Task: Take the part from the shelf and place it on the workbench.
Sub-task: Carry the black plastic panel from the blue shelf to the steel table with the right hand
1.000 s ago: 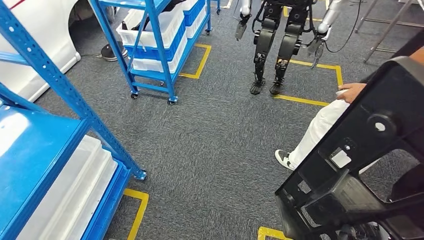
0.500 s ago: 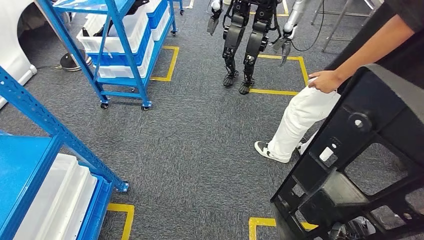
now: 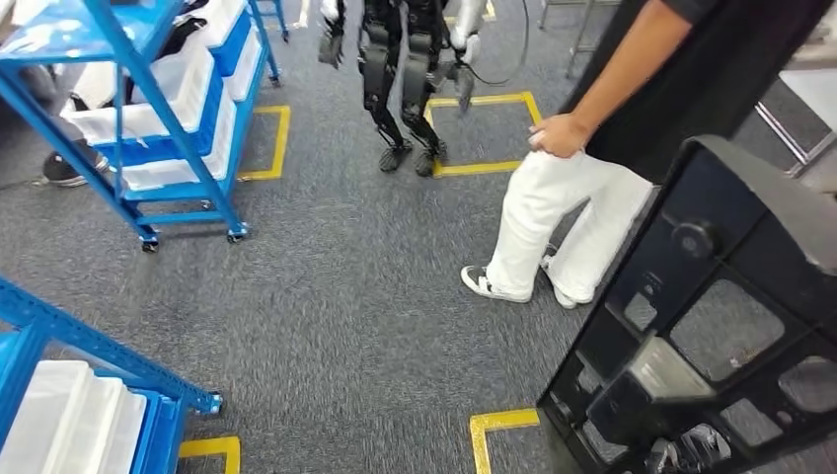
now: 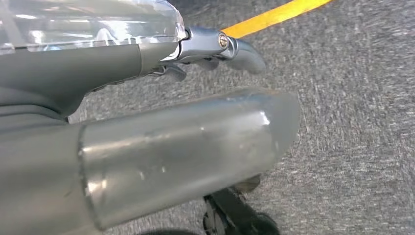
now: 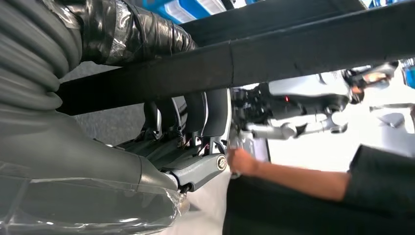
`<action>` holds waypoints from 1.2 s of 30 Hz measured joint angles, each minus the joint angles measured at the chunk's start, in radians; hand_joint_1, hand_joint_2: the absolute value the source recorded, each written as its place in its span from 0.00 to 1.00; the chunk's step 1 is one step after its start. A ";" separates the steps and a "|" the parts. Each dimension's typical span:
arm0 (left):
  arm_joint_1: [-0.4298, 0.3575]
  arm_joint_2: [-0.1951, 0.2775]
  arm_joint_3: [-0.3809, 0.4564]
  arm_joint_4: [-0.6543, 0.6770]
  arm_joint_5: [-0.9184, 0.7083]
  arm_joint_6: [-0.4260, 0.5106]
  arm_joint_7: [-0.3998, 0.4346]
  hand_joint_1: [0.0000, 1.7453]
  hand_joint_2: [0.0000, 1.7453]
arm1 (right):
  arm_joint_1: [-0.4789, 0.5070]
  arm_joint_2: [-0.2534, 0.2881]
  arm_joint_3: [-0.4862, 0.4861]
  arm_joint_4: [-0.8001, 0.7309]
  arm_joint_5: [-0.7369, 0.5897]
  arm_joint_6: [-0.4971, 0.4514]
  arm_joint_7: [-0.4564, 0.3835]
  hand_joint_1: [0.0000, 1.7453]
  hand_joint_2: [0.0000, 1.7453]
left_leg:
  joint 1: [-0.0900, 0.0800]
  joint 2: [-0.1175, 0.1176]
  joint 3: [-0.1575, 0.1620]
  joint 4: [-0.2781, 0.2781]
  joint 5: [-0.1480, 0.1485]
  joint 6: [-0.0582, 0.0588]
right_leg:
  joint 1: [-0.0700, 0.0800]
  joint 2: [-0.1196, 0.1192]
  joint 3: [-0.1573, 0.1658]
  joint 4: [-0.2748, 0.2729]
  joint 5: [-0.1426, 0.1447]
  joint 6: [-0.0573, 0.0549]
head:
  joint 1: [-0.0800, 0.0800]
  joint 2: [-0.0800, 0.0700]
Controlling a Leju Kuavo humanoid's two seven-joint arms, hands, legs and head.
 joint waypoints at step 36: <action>0.045 -0.035 0.115 -0.075 -0.147 -0.024 -0.060 0.00 0.00 | 0.002 -0.027 0.037 0.018 0.024 -0.066 0.023 1.00 1.00 | 0.005 -0.043 -0.060 0.082 0.024 -0.001 | -0.005 0.073 0.006 0.010 -0.008 0.008 | 0.001 0.000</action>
